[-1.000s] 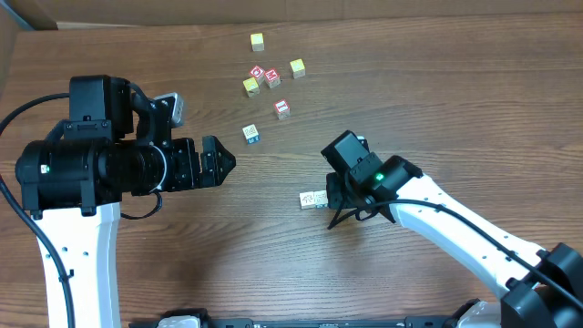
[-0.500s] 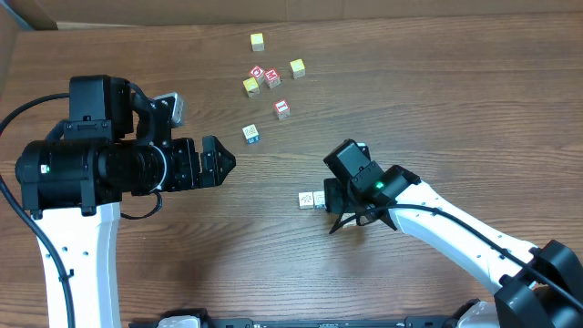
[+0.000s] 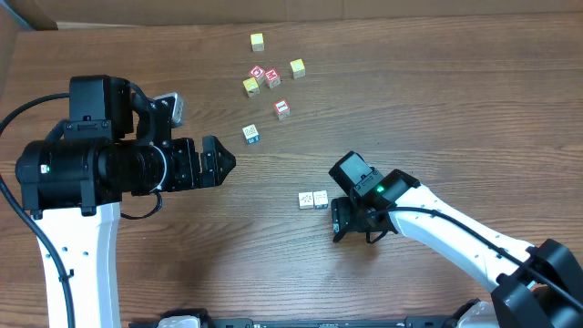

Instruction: Flip 5 blocks

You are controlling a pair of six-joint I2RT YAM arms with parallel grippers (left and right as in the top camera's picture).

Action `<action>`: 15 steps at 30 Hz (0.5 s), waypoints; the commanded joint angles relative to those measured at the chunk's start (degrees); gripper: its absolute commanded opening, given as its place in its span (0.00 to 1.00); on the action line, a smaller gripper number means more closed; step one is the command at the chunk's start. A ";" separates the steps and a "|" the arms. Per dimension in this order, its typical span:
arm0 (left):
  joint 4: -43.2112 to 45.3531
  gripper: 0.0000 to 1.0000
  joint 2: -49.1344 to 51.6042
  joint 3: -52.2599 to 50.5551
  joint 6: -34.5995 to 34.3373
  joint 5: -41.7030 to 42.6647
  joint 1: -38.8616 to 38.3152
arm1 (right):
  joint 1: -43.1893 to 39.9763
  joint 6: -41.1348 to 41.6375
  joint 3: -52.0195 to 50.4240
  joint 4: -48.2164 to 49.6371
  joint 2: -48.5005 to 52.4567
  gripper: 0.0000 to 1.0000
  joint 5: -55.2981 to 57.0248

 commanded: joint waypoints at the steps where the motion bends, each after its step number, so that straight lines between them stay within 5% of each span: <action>1: 0.09 1.00 0.31 1.20 0.04 0.00 0.24 | -0.20 0.28 -0.81 1.14 0.02 0.67 -1.11; 10: 0.09 1.00 0.31 1.22 0.04 0.00 0.24 | -0.20 0.28 -3.43 3.15 0.02 0.61 -1.22; 15: 0.09 1.00 0.31 1.20 0.04 0.00 0.24 | -0.20 0.28 -3.43 3.10 0.02 0.49 -1.22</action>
